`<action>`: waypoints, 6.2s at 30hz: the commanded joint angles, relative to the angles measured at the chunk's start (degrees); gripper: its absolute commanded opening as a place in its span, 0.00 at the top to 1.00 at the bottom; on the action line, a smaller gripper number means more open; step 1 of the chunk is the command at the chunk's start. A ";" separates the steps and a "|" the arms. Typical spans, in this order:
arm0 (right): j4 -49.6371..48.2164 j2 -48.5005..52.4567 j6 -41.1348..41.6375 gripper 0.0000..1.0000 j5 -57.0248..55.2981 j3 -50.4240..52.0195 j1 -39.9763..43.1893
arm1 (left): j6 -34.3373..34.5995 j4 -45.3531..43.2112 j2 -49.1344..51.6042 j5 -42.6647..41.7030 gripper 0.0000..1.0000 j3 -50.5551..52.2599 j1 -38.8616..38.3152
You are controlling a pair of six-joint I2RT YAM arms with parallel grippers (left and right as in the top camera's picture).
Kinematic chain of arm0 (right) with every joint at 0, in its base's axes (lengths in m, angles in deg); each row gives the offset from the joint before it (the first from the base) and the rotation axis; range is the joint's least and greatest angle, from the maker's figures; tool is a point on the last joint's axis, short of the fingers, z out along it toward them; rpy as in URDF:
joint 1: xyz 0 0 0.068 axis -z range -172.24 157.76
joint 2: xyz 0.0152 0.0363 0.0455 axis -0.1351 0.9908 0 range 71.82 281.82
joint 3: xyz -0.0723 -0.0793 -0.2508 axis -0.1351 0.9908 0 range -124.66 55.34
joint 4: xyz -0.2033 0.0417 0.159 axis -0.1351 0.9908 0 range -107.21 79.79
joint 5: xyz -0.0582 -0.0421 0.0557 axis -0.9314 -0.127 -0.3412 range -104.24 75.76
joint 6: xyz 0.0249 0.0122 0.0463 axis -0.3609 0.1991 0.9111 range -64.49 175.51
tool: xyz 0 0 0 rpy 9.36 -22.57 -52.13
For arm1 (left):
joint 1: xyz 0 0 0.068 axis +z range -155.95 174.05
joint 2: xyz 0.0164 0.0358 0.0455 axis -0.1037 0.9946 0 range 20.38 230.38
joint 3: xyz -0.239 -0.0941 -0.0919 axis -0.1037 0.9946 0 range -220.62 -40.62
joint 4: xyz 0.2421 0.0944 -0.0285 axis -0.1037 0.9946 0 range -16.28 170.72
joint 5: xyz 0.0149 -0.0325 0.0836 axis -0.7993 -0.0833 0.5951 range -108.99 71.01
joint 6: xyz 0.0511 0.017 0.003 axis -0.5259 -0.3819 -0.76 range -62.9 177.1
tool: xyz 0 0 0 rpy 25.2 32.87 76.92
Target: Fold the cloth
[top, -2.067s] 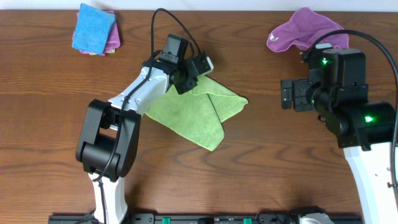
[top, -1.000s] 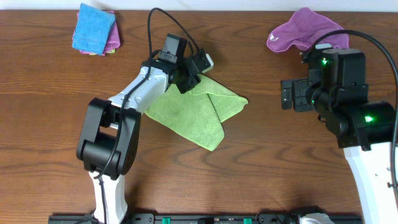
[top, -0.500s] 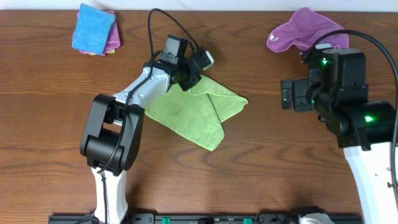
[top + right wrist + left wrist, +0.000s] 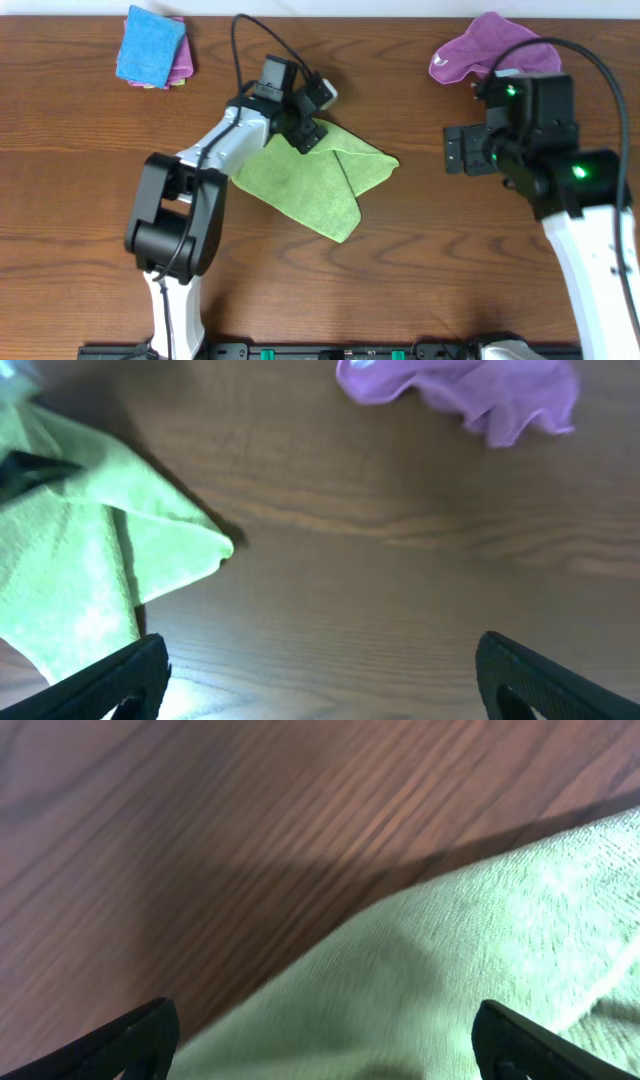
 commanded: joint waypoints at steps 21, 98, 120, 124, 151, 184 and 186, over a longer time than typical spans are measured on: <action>0.15 17.62 -3.39 0.98 12.04 0.50 -11.72 | 14.32 31.93 -11.32 -11.21 0.05 3.08 9.07; -64.63 34.77 11.15 0.99 7.78 24.92 -4.68 | 30.25 43.32 -4.46 8.22 0.05 11.19 -1.11; -33.79 34.40 5.16 0.99 13.62 4.33 -5.62 | 30.25 38.73 -4.46 13.77 0.04 11.19 -1.11; -32.20 35.23 2.47 0.99 13.55 4.35 -7.34 | 30.25 37.40 -4.46 13.73 0.05 11.19 -1.11; -34.58 47.43 2.10 0.99 8.68 4.35 -9.22 | 30.23 36.26 -4.46 13.75 0.05 11.19 -1.09; -37.48 48.78 3.85 0.99 1.29 -2.95 -1.68 | 37.13 40.92 -4.46 33.44 0.05 11.19 -1.14; -37.38 48.78 3.34 0.99 1.33 -3.85 -1.42 | 37.62 40.94 -4.46 33.44 0.05 11.19 -1.14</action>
